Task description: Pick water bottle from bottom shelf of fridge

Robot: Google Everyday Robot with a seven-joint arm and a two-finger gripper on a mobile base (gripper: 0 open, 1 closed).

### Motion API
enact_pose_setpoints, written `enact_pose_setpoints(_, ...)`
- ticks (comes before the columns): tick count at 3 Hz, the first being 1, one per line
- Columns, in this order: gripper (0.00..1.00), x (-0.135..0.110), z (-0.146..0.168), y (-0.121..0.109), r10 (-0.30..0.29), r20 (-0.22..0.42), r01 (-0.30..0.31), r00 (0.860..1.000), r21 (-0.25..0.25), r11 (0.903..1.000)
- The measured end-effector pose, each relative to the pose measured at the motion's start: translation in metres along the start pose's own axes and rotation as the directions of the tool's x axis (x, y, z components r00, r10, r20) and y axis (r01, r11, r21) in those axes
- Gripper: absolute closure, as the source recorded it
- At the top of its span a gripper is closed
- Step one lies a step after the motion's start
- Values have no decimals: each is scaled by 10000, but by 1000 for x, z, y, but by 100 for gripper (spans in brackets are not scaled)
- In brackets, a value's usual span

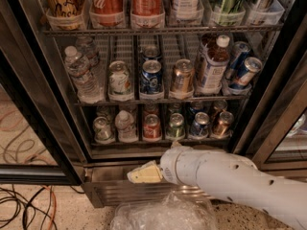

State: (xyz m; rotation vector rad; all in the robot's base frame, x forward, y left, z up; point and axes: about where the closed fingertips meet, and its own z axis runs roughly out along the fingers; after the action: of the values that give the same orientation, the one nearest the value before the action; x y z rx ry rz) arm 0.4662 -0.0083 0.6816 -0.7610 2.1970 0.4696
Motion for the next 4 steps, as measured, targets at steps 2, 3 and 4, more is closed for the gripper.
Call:
enact_pose_setpoints(2,0,25,28,20,1077,787,-1133,9911,700,9911)
enact_pose_setpoints(3,0,12,31,14,1476,1315,-1616,9803,1027,9815)
enact_pose_setpoints(4,0,12,31,14,1477,1318,-1617,9802,1029,9815)
